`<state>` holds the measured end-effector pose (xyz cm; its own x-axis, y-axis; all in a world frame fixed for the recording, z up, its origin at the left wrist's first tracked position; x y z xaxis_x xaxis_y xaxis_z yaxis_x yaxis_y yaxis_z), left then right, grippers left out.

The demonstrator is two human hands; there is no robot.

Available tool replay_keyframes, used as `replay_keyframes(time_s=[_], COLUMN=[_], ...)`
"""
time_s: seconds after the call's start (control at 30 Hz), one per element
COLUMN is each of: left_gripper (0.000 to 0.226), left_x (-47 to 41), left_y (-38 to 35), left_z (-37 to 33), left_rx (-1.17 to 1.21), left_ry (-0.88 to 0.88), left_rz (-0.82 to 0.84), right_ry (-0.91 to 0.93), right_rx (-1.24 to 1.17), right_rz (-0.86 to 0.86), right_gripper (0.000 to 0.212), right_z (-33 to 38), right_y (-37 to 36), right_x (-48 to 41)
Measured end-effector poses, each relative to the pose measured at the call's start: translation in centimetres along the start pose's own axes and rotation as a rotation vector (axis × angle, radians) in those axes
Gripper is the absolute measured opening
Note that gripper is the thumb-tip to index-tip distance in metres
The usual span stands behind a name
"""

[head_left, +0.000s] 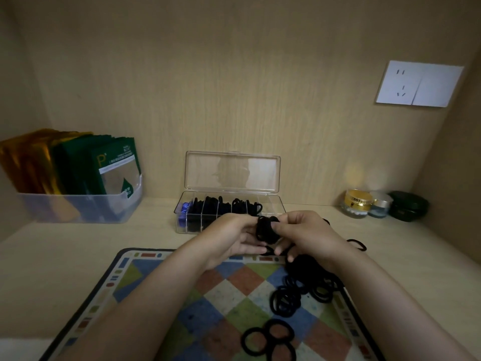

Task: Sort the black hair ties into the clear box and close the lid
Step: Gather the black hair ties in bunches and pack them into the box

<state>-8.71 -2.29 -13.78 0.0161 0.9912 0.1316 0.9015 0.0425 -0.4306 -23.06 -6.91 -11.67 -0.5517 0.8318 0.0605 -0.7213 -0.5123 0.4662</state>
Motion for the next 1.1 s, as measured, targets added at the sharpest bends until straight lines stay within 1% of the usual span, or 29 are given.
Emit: replay_keyframes(time_s=[0.03, 0.07, 0.17, 0.3, 0.37, 0.4, 0.47, 0.5, 0.57, 0.63, 0.67, 0.73, 0.8, 0.87, 0.93, 1.0, 1.07, 1.1], left_gripper=[0.033, 0.034, 0.028, 0.027, 0.028, 0.027, 0.026, 0.026, 0.025, 0.026, 0.026, 0.026, 0.024, 0.023, 0.022, 0.021, 0.02, 0.02], left_x=[0.0, 0.0, 0.0, -0.2, -0.1, 0.1, 0.3, 0.4, 0.4, 0.3, 0.3, 0.3, 0.2, 0.1, 0.0, -0.1, -0.1, -0.1], left_y=[0.0, 0.0, 0.1, 1.0, 1.3, 1.5, 2.0, 2.2, 2.6, 2.8, 2.9, 2.7, 2.5, 2.6, 2.8, 2.8, 2.6, 2.5], left_z=[0.0, 0.0, 0.1, -0.2, -0.7, -1.0, -1.8, -2.1, -2.4, -2.4, -2.3, -2.2, -2.0, -1.9, -1.9, -1.7, -1.5, -1.5], left_rx=[0.013, -0.025, -0.225, -0.231, -0.241, -0.259, -0.327, -0.353, -0.366, -0.361, -0.36, -0.369, -0.379, -0.398, -0.425, -0.429, -0.425, -0.426], left_ry=[0.003, 0.004, 0.002, -0.002, -0.017, -0.029, -0.064, -0.077, -0.087, -0.088, -0.089, -0.093, -0.098, -0.107, -0.111, -0.111, -0.12, -0.126], left_rz=[0.01, 0.026, 0.053, 0.028, 0.016, -0.002, -0.048, -0.063, -0.078, -0.08, -0.079, -0.073, -0.066, -0.076, -0.094, -0.103, -0.117, -0.126], right_ry=[-0.005, -0.002, 0.022, 0.067, 0.096, 0.118, 0.18, 0.214, 0.248, 0.261, 0.275, 0.312, 0.331, 0.294, 0.243, 0.23, 0.206, 0.191], right_rx=[0.036, 0.076, 0.194, 0.202, 0.2, 0.24, 0.484, 0.631, 0.838, 0.985, 1.05, 1.084, 1.063, 0.952, 0.72, 0.438, 0.156, 0.053], right_rz=[-0.032, -0.062, -0.118, -0.089, -0.114, -0.153, -0.238, -0.234, -0.117, -0.007, 0.022, 0.017, -0.039, -0.102, -0.148, -0.173, -0.139, -0.105], right_gripper=[0.013, 0.014, 0.017, 0.013, 0.013, 0.01, 0.003, 0.003, 0.007, 0.018, 0.022, 0.019, 0.012, 0.01, 0.012, 0.013, 0.012, 0.012], right_z=[0.0, 0.0, -0.1, 0.1, 0.2, 0.1, 0.0, 0.0, 0.0, 0.0, 0.1, 0.3, 0.4, 0.4, 0.4, 0.8, 1.2, 1.3], right_y=[0.0, 0.0, 0.0, 0.1, 0.7, 1.1, 1.8, 1.7, 0.7, -0.5, -1.0, -1.4, -1.3, -0.5, 0.6, 1.2, 1.3, 1.2], right_x=[0.0, 0.0, -0.2, -0.2, -0.3, -0.4, -0.5, -0.6, -0.5, -0.5, -0.5, -0.6, -0.7, -0.7, -0.6, -0.3, 0.0, 0.1])
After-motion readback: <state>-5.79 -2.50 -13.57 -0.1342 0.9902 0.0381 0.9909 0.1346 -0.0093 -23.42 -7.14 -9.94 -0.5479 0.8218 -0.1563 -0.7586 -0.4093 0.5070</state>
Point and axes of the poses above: each hand's wrist, its own x-axis away from the middle knuckle, its own y-axis out of the back of the hand, z = x × y, the point moved 5 cm from there along -x, towards the middle knuckle, and after that the axes turned 15 degrees about x, right-handed, at the moved point
